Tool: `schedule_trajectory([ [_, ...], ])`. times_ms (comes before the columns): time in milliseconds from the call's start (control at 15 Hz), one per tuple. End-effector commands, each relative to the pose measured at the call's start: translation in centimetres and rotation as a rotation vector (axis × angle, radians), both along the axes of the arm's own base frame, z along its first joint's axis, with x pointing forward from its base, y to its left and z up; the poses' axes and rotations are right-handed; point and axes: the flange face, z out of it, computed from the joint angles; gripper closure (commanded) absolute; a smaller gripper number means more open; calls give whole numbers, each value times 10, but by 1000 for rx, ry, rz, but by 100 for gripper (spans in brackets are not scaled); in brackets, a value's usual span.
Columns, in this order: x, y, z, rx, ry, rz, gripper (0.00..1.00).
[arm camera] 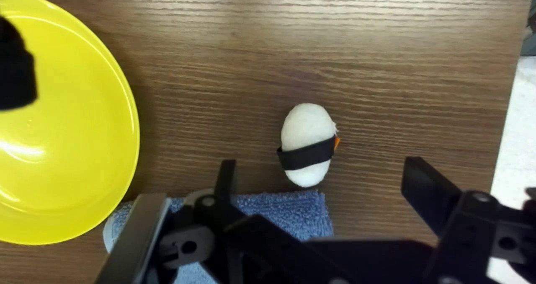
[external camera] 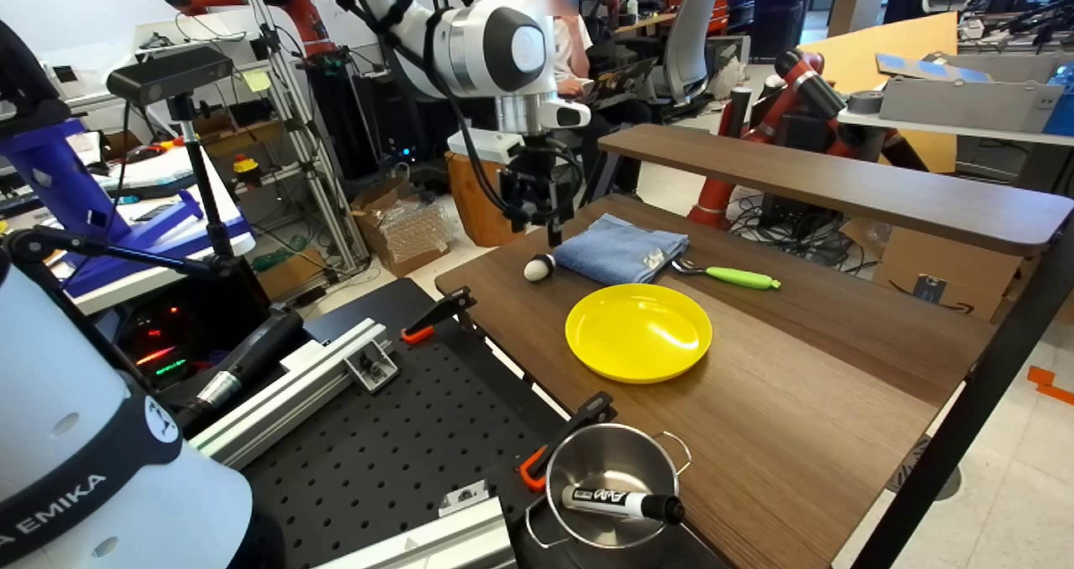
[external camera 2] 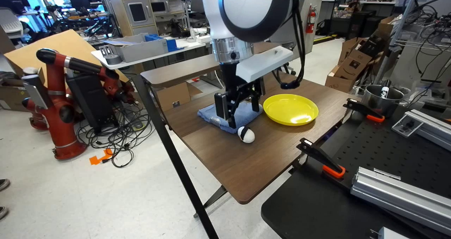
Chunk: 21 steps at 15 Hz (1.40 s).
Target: Move the white object to the right
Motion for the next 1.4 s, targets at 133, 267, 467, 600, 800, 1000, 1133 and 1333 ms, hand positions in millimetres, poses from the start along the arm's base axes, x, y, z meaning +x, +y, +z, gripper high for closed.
schedule_trajectory([
  [133,12,8,-40,-70,87,47,0],
  [267,13,11,-50,-89,105,56,26],
  [467,17,14,-55,-108,114,63,51],
  [600,21,15,-55,-117,119,73,65],
  [800,25,17,-52,-125,133,90,88],
  [1000,26,18,-46,-137,137,109,95],
  [1133,25,21,-41,-146,139,127,97],
  [1333,21,25,-32,-152,136,163,95],
])
